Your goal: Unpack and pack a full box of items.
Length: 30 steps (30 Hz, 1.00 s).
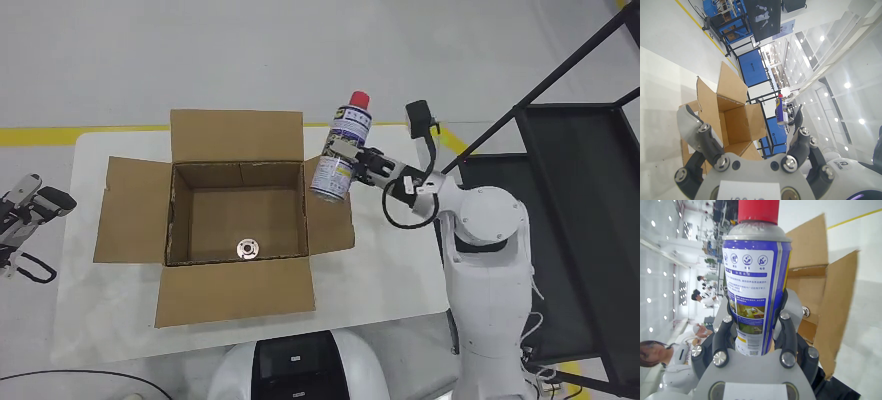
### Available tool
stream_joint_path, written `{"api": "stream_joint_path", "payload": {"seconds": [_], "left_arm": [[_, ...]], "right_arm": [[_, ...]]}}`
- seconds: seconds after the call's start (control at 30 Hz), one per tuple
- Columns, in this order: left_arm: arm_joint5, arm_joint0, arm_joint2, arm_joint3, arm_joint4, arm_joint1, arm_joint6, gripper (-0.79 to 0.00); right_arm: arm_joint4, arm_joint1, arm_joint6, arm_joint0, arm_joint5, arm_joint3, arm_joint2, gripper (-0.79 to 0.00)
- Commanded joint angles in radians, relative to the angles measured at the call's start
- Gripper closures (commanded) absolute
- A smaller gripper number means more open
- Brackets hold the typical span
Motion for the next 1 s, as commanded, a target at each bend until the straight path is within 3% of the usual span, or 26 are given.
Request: {"api": "stream_joint_path", "payload": {"seconds": [0.0,0.33,0.97], "left_arm": [[0.000,0.000,0.000,0.000,0.000,0.000,0.000,-0.785],[0.000,0.000,0.000,0.000,0.000,0.000,0.000,-0.785],[0.000,0.000,0.000,0.000,0.000,0.000,0.000,-0.785]], "right_arm": [[0.034,0.007,-0.003,-0.025,0.001,-0.006,0.077,0.000],[0.248,0.038,0.063,-0.176,-0.134,0.042,0.313,0.000],[0.299,0.044,0.074,-0.196,-0.152,0.088,0.319,0.000]]}}
